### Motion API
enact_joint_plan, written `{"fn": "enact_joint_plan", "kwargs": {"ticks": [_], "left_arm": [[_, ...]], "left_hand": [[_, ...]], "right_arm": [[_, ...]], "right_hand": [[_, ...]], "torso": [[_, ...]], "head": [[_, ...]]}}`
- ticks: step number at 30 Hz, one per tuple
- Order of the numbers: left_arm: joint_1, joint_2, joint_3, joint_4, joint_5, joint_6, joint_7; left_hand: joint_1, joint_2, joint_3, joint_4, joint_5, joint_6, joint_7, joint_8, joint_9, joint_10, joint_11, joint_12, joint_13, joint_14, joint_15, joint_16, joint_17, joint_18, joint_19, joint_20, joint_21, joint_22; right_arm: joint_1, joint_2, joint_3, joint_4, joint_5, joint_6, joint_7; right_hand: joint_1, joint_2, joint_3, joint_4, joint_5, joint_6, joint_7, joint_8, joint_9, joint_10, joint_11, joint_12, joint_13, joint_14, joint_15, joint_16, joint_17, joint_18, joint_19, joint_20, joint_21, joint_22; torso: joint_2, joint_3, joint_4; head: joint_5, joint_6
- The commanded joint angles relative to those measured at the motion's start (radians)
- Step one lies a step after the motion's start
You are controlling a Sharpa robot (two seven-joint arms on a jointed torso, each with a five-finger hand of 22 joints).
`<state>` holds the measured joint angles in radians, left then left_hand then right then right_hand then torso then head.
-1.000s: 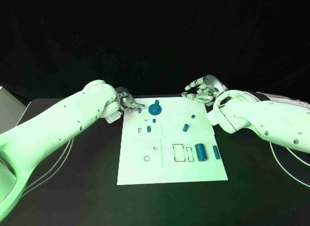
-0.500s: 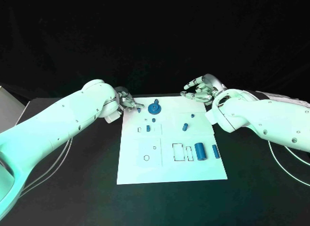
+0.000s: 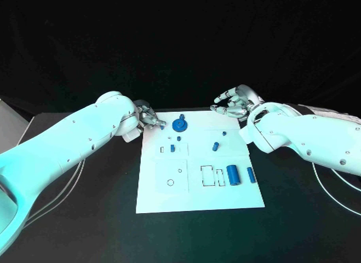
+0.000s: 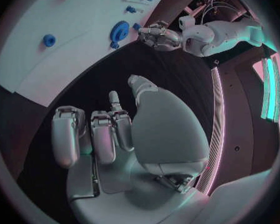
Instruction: Assemble the parts on the task board
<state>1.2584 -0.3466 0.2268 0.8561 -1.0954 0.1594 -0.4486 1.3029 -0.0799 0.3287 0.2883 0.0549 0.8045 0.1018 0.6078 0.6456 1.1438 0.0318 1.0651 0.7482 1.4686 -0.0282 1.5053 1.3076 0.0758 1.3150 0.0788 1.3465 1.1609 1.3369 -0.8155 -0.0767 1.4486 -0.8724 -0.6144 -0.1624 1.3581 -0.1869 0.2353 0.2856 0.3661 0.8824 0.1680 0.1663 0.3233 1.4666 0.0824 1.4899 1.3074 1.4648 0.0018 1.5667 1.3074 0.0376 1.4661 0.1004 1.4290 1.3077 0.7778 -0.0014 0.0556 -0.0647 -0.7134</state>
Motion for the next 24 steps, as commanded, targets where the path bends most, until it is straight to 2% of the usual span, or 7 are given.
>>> {"fn": "enact_joint_plan", "kwargs": {"ticks": [1,12,16,18,20,23,24], "left_arm": [[0.002,0.003,-0.001,-0.001,0.009,0.008,-0.003],[0.002,0.007,-0.004,-0.009,0.010,0.010,-0.004],[0.002,0.008,-0.008,-0.012,0.017,0.012,-0.004],[0.002,0.008,-0.009,-0.013,0.019,0.013,-0.004],[0.002,0.008,-0.011,-0.014,0.023,0.014,-0.003],[0.002,0.008,-0.012,-0.014,0.030,0.017,-0.001],[0.002,0.008,-0.013,-0.014,0.032,0.018,-0.001]], "left_hand": [[0.007,0.000,0.007,-0.001,-0.003,0.002,-0.001,0.005,-0.001,-0.001,-0.007,0.003,-0.001,0.063,-0.007,0.004,0.160,0.016,0.002,-0.004,0.006,0.000],[0.006,-0.007,0.017,0.001,-0.003,0.004,-0.002,0.012,-0.001,0.002,-0.007,0.007,0.003,0.064,-0.007,0.005,0.162,0.015,0.004,-0.005,0.007,0.003],[0.014,-0.009,0.042,-0.001,-0.002,0.001,-0.004,0.018,-0.002,0.003,-0.009,0.008,0.002,0.064,-0.009,0.006,0.163,0.014,0.006,-0.006,0.009,0.007],[0.023,-0.012,0.064,-0.002,-0.002,-0.004,-0.004,0.020,-0.005,0.001,-0.010,0.008,-0.001,0.064,-0.009,0.006,0.163,0.015,0.005,-0.007,0.008,0.006],[0.043,-0.020,0.129,-0.006,-0.002,-0.009,-0.003,0.025,-0.011,-0.002,-0.010,0.004,-0.009,0.065,-0.010,0.007,0.164,0.014,0.005,-0.008,0.009,0.007],[0.056,-0.031,0.182,-0.016,-0.002,-0.012,-0.003,0.031,-0.014,-0.003,-0.010,0.004,-0.012,0.065,-0.010,0.008,0.164,0.014,0.005,-0.008,0.009,0.009],[0.081,-0.034,0.237,-0.043,-0.002,-0.016,-0.004,0.037,-0.015,-0.004,-0.014,0.002,-0.015,0.065,-0.012,0.009,0.165,0.014,0.006,-0.009,0.010,0.011]], "right_arm": [[0.000,0.000,0.001,0.000,-0.010,0.002,0.010],[0.000,0.001,0.001,0.000,-0.010,0.002,0.011],[0.000,0.001,0.001,0.000,-0.010,0.001,0.011],[0.000,0.001,0.001,0.000,-0.010,0.001,0.011],[0.000,0.001,0.001,0.000,-0.010,0.002,0.011],[0.000,0.001,0.001,0.000,-0.010,0.002,0.011],[0.000,0.001,0.001,-0.001,-0.010,0.002,0.011]], "right_hand": [[-0.010,-0.003,0.004,0.000,0.003,-0.007,0.001,0.002,-0.001,0.020,0.000,0.003,0.185,0.105,0.001,0.002,0.259,-0.001,0.059,-0.001,-0.004,0.128],[-0.010,-0.003,0.004,0.000,0.003,-0.007,0.001,0.002,-0.001,0.020,0.000,0.003,0.185,0.105,0.001,0.002,0.259,-0.001,0.059,-0.001,-0.004,0.128],[-0.011,-0.003,0.007,0.001,0.004,-0.006,0.001,0.002,-0.001,0.021,0.000,0.004,0.185,0.105,0.001,0.002,0.258,-0.001,0.059,-0.001,-0.003,0.128],[-0.011,-0.003,0.007,0.001,0.004,-0.006,0.001,0.002,-0.001,0.021,0.000,0.004,0.185,0.105,0.001,0.002,0.258,-0.001,0.059,-0.001,-0.003,0.128],[-0.011,-0.003,0.007,0.001,0.004,-0.006,0.001,0.002,-0.001,0.021,0.000,0.004,0.185,0.105,0.001,0.002,0.258,-0.001,0.059,-0.001,-0.003,0.128],[-0.011,-0.003,0.007,0.001,0.004,-0.006,0.001,0.002,-0.001,0.021,0.000,0.004,0.185,0.105,0.001,0.002,0.258,-0.001,0.059,-0.001,-0.003,0.128],[-0.011,-0.003,0.007,0.001,0.004,-0.006,0.001,0.002,-0.001,0.021,0.000,0.004,0.185,0.105,0.001,0.002,0.258,-0.001,0.059,-0.001,-0.003,0.128]], "torso": [[0.000,-0.0001,0.0007],[0.001,0.0003,-0.0008],[0.001,-0.0001,0.0008],[0.000,-0.0003,0.0014],[0.000,-0.0002,0.0019],[-0.001,-0.0004,0.0019],[-0.001,-0.0004,0.0019]], "head": [[-0.002,-0.002],[-0.003,-0.003],[-0.003,-0.005],[-0.004,-0.006],[-0.005,-0.007],[-0.005,-0.007],[-0.005,-0.007]]}}
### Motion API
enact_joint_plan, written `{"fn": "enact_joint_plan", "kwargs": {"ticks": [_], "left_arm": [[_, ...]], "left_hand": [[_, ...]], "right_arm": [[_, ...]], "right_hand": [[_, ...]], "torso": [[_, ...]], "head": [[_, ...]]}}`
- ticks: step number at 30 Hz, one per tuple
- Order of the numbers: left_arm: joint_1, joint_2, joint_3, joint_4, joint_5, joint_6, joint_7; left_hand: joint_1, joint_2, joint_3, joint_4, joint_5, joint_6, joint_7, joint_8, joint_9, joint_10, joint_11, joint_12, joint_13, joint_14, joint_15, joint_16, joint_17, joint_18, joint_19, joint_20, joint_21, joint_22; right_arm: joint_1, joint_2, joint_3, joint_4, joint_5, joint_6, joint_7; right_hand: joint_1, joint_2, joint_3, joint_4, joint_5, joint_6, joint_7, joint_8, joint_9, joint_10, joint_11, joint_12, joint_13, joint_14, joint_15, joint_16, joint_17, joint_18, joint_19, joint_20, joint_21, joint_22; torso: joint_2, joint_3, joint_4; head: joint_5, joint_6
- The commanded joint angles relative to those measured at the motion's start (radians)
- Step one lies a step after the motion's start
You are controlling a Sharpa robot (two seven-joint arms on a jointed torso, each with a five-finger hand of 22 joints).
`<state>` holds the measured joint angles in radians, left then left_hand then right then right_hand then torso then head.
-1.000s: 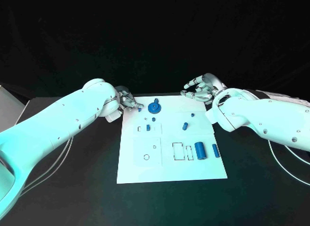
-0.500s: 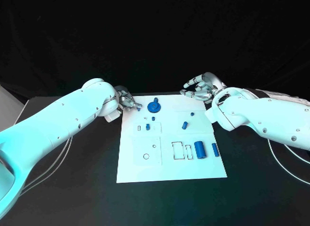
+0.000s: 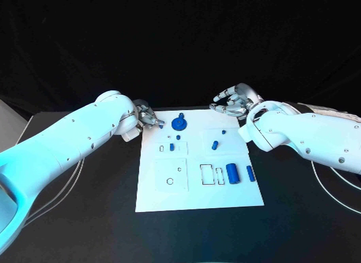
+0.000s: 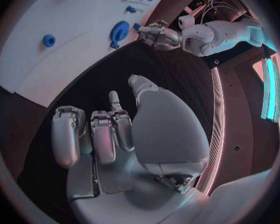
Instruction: Assemble the parts on the task board
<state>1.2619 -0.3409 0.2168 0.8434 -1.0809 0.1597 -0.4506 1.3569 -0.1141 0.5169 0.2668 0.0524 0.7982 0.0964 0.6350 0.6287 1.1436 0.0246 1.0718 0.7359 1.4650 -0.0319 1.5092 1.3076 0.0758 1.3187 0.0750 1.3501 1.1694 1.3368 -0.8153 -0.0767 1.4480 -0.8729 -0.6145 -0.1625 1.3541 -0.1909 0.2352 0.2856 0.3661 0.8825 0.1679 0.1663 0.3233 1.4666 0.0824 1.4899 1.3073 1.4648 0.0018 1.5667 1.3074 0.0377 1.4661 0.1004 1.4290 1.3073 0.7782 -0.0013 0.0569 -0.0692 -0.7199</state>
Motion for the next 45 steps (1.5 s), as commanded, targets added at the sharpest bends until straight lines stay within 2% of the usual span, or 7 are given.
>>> {"fn": "enact_joint_plan", "kwargs": {"ticks": [1,8,16,26,31,41,45], "left_arm": [[-0.002,0.002,-0.003,-0.001,0.019,0.019,0.002],[-0.002,0.000,-0.004,0.003,0.029,0.027,0.007],[-0.002,0.000,-0.004,0.006,0.035,0.019,0.010],[-0.002,-0.013,-0.004,0.033,0.076,-0.007,0.012],[-0.002,-0.049,-0.004,0.094,0.098,-0.020,0.007],[-0.009,-0.154,-0.004,0.262,0.125,-0.075,-0.002],[-0.018,-0.194,-0.014,0.333,0.130,-0.103,-0.008]], "left_hand": [[0.027,-0.006,0.092,-0.039,0.002,-0.013,0.002,0.017,0.004,-0.002,-0.004,-0.006,-0.005,0.069,-0.008,0.005,0.166,0.014,0.003,-0.005,0.007,0.003],[-0.021,-0.027,0.279,-0.145,0.017,-0.037,0.013,0.063,0.023,0.005,0.005,-0.010,-0.016,0.070,-0.002,0.008,0.168,0.013,0.004,0.001,0.013,0.011],[-0.079,-0.033,0.345,-0.191,0.090,-0.035,0.016,0.081,0.028,0.014,0.006,-0.003,-0.015,0.071,0.000,0.010,0.170,0.012,0.006,0.004,0.018,0.018],[-0.153,-0.055,0.380,-0.249,0.261,-0.006,0.003,0.109,0.038,0.055,-0.007,0.021,0.017,0.081,-0.011,0.023,0.193,0.007,0.025,-0.007,0.039,0.048],[-0.184,-0.068,0.387,-0.274,0.333,0.014,-0.007,0.115,0.043,0.090,-0.016,0.043,0.056,0.088,-0.020,0.033,0.210,0.002,0.039,-0.015,0.052,0.069],[-0.210,-0.081,0.389,-0.293,0.411,0.038,-0.017,0.118,0.046,0.119,-0.026,0.055,0.083,0.091,-0.029,0.035,0.215,-0.001,0.051,-0.023,0.062,0.085],[-0.217,-0.085,0.387,-0.295,0.431,0.043,-0.019,0.119,0.047,0.124,-0.028,0.057,0.088,0.090,-0.031,0.034,0.214,-0.002,0.053,-0.025,0.064,0.088]], "right_arm": [[0.000,0.001,0.001,0.000,-0.010,0.002,0.011],[0.000,0.001,0.001,-0.001,-0.010,0.003,0.010],[0.000,0.002,0.001,-0.003,-0.009,0.004,0.010],[0.000,0.001,0.001,-0.005,-0.008,0.005,0.011],[0.000,-0.002,0.001,-0.008,-0.007,0.005,0.011],[-0.001,-0.009,0.000,-0.016,-0.004,0.006,0.010],[-0.003,-0.010,0.000,-0.020,-0.003,0.008,0.010]], "right_hand": [[-0.007,0.001,0.007,0.001,0.004,-0.006,0.001,0.002,-0.001,0.021,0.000,0.004,0.185,0.105,0.001,0.002,0.258,-0.001,0.059,-0.001,-0.003,0.129],[-0.007,0.001,0.007,0.001,0.004,-0.006,0.001,0.002,-0.001,0.021,0.000,0.004,0.185,0.105,0.001,0.002,0.258,-0.001,0.059,-0.001,-0.003,0.129],[-0.007,0.001,0.007,0.001,0.004,-0.006,0.001,0.002,-0.001,0.021,0.000,0.004,0.185,0.105,0.001,0.002,0.258,-0.001,0.059,-0.001,-0.003,0.129],[-0.007,0.001,0.007,0.001,0.004,-0.006,0.001,0.002,-0.001,0.021,0.000,0.004,0.185,0.105,0.001,0.002,0.258,-0.001,0.059,-0.001,-0.003,0.129],[-0.007,0.001,0.007,0.001,0.004,-0.006,0.001,0.002,-0.001,0.021,0.000,0.004,0.185,0.105,0.001,0.002,0.258,-0.001,0.059,-0.001,-0.003,0.129],[-0.007,0.001,0.007,0.001,0.004,-0.006,0.001,0.002,-0.001,0.021,0.000,0.004,0.185,0.105,0.001,0.002,0.258,-0.001,0.059,-0.001,-0.003,0.129],[-0.010,0.000,0.010,0.001,0.004,-0.006,0.001,0.003,-0.001,0.022,0.000,0.005,0.186,0.104,0.001,0.001,0.257,-0.001,0.059,-0.001,-0.004,0.128]], "torso": [[-0.001,-0.0006,0.0005],[-0.001,-0.0007,0.0008],[-0.001,-0.0006,0.0004],[-0.002,0.0002,0.0016],[-0.008,0.0010,0.0022],[-0.028,-0.0001,0.0073],[-0.040,-0.0004,0.0107]], "head": [[0.000,-0.001],[0.002,-0.002],[0.005,-0.001],[0.008,0.001],[0.010,0.001],[0.011,-0.007],[0.014,-0.013]]}}
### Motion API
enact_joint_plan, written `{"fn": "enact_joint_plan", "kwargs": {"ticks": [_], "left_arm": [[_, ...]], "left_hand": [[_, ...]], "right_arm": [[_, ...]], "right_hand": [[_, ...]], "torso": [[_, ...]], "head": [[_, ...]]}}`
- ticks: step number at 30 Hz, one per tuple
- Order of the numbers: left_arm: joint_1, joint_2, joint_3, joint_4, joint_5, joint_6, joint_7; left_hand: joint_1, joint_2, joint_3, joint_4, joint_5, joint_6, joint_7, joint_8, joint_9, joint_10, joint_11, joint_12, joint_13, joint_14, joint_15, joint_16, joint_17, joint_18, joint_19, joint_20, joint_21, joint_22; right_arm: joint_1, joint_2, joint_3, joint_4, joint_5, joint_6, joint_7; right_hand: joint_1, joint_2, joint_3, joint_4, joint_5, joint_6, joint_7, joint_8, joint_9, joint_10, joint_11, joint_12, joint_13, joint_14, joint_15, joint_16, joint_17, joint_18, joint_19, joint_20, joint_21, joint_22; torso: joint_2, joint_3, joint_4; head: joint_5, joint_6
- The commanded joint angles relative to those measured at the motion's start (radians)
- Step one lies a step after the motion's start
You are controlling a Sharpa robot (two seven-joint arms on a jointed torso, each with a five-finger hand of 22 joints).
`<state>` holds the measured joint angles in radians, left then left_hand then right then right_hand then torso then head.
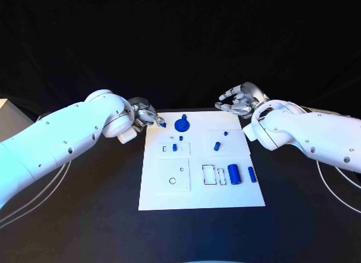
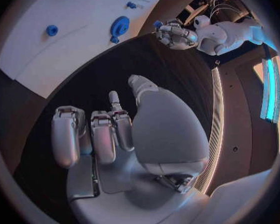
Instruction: Assemble the parts on the task board
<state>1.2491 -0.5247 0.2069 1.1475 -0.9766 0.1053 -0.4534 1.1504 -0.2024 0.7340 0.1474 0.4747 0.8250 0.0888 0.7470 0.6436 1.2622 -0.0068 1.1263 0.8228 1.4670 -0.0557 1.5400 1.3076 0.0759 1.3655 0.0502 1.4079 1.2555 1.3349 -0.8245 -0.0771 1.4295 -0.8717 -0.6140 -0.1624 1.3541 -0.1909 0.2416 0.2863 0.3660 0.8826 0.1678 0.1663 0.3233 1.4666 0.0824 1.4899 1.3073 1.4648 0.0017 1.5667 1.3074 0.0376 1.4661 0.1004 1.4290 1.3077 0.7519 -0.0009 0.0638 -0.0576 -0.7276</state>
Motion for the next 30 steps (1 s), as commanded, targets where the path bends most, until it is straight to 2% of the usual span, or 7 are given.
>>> {"fn": "enact_joint_plan", "kwargs": {"ticks": [1,9,17,20,30], "left_arm": [[-0.007,-0.019,-0.009,0.044,0.025,-0.056,-0.007],[-0.021,-0.066,-0.045,0.125,0.003,-0.101,-0.018],[-0.030,-0.080,-0.077,0.155,-0.025,-0.126,-0.024],[-0.041,-0.081,-0.084,0.165,-0.041,-0.136,-0.024],[-0.076,-0.066,-0.094,0.158,-0.070,-0.159,-0.020]], "left_hand": [[-0.011,0.002,0.170,-0.176,0.010,0.017,-0.011,0.008,0.033,0.006,0.004,0.003,0.002,0.089,-0.007,0.004,0.215,-0.002,0.006,-0.001,0.006,0.002],[-0.017,0.000,0.170,-0.178,0.027,0.022,-0.014,0.011,0.035,0.008,0.001,0.000,-0.002,0.089,-0.009,0.004,0.215,-0.002,0.008,-0.002,0.008,0.005],[-0.019,-0.002,0.171,-0.179,0.035,0.023,-0.015,0.012,0.036,0.008,0.000,-0.005,-0.009,0.089,-0.010,0.005,0.216,-0.002,0.009,-0.003,0.009,0.006],[-0.020,-0.002,0.171,-0.179,0.037,0.024,-0.015,0.012,0.036,0.007,0.000,-0.006,-0.011,0.089,-0.010,0.004,0.215,-0.003,0.009,-0.003,0.009,0.007],[-0.021,-0.003,0.171,-0.179,0.038,0.024,-0.015,0.013,0.036,0.007,0.000,-0.007,-0.012,0.088,-0.010,0.003,0.213,-0.002,0.009,-0.004,0.009,0.005]], "right_arm": [[-0.002,-0.002,0.001,-0.003,-0.004,0.007,0.010],[-0.007,-0.006,0.000,-0.010,-0.003,0.007,0.011],[-0.010,-0.007,0.000,-0.014,-0.003,0.007,0.012],[-0.011,-0.008,0.000,-0.014,-0.003,0.007,0.012],[-0.012,-0.008,0.000,-0.011,-0.003,0.007,0.014]], "right_hand": [[-0.010,0.000,0.004,0.000,0.005,-0.006,0.001,0.003,-0.001,0.022,0.000,0.005,0.186,0.104,0.001,0.001,0.257,-0.001,0.059,-0.001,-0.004,0.128],[-0.010,0.000,0.004,0.000,0.005,-0.006,0.001,0.003,-0.001,0.022,0.000,0.005,0.186,0.104,0.001,0.001,0.257,-0.001,0.059,-0.001,-0.004,0.128],[-0.010,0.000,0.004,0.000,0.005,-0.006,0.001,0.003,-0.001,0.022,0.000,0.005,0.186,0.104,0.001,0.001,0.257,-0.001,0.059,-0.001,-0.004,0.128],[-0.010,0.000,0.004,0.000,0.005,-0.006,0.001,0.003,-0.001,0.022,0.000,0.005,0.186,0.104,0.001,0.001,0.257,-0.001,0.059,-0.001,-0.004,0.128],[-0.011,-0.001,0.006,0.000,0.005,-0.005,0.001,0.003,-0.001,0.022,0.000,0.005,0.186,0.104,0.001,0.001,0.256,0.000,0.059,-0.001,-0.005,0.127]], "torso": [[-0.015,-0.0011,0.0048],[-0.031,-0.0018,0.0123],[-0.035,-0.0017,0.0155],[-0.033,-0.0022,0.0145],[-0.029,-0.0027,0.0139]], "head": [[0.003,-0.006],[0.002,-0.018],[0.003,-0.024],[0.004,-0.026],[0.003,-0.027]]}}
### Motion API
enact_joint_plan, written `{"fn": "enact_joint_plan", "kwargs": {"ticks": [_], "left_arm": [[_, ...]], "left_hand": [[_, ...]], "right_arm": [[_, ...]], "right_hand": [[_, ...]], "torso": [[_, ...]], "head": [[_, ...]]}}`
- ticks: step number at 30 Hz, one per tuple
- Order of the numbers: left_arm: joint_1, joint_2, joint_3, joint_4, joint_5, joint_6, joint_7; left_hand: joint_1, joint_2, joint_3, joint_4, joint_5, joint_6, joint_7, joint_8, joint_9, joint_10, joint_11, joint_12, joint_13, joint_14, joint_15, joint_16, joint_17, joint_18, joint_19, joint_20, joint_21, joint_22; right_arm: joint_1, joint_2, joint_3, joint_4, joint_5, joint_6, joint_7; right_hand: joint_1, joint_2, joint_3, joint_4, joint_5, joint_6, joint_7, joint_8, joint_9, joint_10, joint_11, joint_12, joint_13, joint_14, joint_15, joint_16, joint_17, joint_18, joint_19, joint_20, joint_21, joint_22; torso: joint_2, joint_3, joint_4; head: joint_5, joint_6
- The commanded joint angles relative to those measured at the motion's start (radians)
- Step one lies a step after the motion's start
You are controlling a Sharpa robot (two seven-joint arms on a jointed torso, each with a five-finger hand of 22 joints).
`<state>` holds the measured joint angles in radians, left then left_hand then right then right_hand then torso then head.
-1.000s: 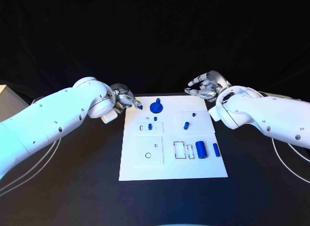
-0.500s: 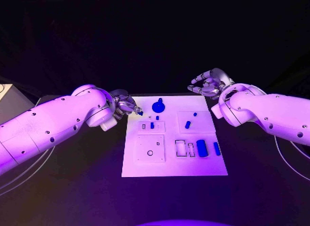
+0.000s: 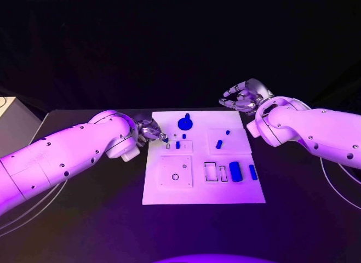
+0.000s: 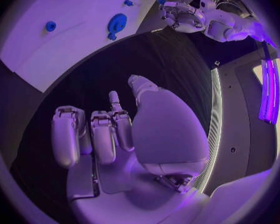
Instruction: Assemble the parts on the task board
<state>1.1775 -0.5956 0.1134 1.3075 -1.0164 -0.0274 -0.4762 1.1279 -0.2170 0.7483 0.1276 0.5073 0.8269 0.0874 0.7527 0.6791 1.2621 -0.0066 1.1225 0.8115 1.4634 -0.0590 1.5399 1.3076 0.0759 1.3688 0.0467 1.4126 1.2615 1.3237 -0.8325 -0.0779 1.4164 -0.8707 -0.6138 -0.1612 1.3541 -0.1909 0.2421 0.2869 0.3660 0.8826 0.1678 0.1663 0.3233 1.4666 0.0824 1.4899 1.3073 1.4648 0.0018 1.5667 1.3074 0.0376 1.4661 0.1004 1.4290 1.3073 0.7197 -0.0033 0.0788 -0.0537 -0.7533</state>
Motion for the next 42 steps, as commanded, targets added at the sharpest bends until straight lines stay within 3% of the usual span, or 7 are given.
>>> {"fn": "enact_joint_plan", "kwargs": {"ticks": [1,10,22,42], "left_arm": [[-0.007,0.007,-0.001,-0.003,-0.034,-0.026,0.003],[-0.019,0.016,-0.008,-0.010,-0.073,-0.025,0.004],[-0.031,0.034,-0.012,-0.025,-0.135,-0.031,0.008],[-0.039,0.046,-0.016,-0.032,-0.165,-0.031,0.005]], "left_hand": [[0.001,0.012,0.156,-0.159,0.006,0.022,-0.014,0.007,0.001,0.007,-0.001,-0.003,-0.001,0.092,-0.007,0.003,0.213,-0.002,0.005,0.000,0.004,-0.001],[0.000,0.011,0.156,-0.160,0.006,0.023,-0.014,0.008,0.001,0.008,-0.001,-0.003,-0.001,0.092,-0.007,0.003,0.213,-0.002,0.005,0.000,0.004,-0.001],[0.000,0.011,0.156,-0.160,0.006,0.023,-0.014,0.008,0.001,0.007,-0.001,-0.005,-0.004,0.092,-0.007,0.003,0.213,-0.002,0.004,-0.001,0.003,-0.002],[0.000,0.012,0.156,-0.160,0.007,0.023,-0.015,0.008,0.002,0.007,-0.001,-0.007,-0.006,0.092,-0.008,0.003,0.213,-0.002,0.005,-0.001,0.003,-0.001]], "right_arm": [[-0.001,0.000,0.000,0.003,-0.004,0.007,0.013],[-0.001,-0.001,0.000,0.006,-0.004,0.005,0.014],[-0.001,-0.001,0.000,0.009,-0.004,0.006,0.016],[-0.001,-0.001,0.000,0.009,-0.004,0.008,0.016]], "right_hand": [[-0.011,-0.001,0.006,-0.001,0.005,-0.006,0.001,0.003,-0.001,0.022,0.000,0.005,0.186,0.104,0.001,0.001,0.256,0.000,0.059,-0.002,-0.005,0.127],[-0.011,0.000,0.007,0.000,0.006,-0.005,0.001,0.003,-0.001,0.019,0.000,0.003,0.184,0.104,0.001,0.000,0.255,0.000,0.058,-0.002,-0.007,0.126],[-0.011,0.000,0.007,0.000,0.006,-0.005,0.001,0.003,-0.001,0.019,0.000,0.003,0.184,0.104,0.001,0.000,0.255,0.000,0.058,-0.002,-0.007,0.126],[-0.011,0.000,0.007,0.000,0.006,-0.005,0.001,0.003,-0.001,0.019,0.000,0.003,0.184,0.104,0.001,0.000,0.255,0.000,0.058,-0.002,-0.007,0.126]], "torso": [[0.003,-0.0005,-0.0012],[0.004,0.0002,0.0011],[0.004,0.0019,-0.0011],[0.005,0.0007,-0.0001]], "head": [[-0.001,-0.002],[-0.003,-0.007],[-0.003,-0.012],[-0.006,-0.022]]}}
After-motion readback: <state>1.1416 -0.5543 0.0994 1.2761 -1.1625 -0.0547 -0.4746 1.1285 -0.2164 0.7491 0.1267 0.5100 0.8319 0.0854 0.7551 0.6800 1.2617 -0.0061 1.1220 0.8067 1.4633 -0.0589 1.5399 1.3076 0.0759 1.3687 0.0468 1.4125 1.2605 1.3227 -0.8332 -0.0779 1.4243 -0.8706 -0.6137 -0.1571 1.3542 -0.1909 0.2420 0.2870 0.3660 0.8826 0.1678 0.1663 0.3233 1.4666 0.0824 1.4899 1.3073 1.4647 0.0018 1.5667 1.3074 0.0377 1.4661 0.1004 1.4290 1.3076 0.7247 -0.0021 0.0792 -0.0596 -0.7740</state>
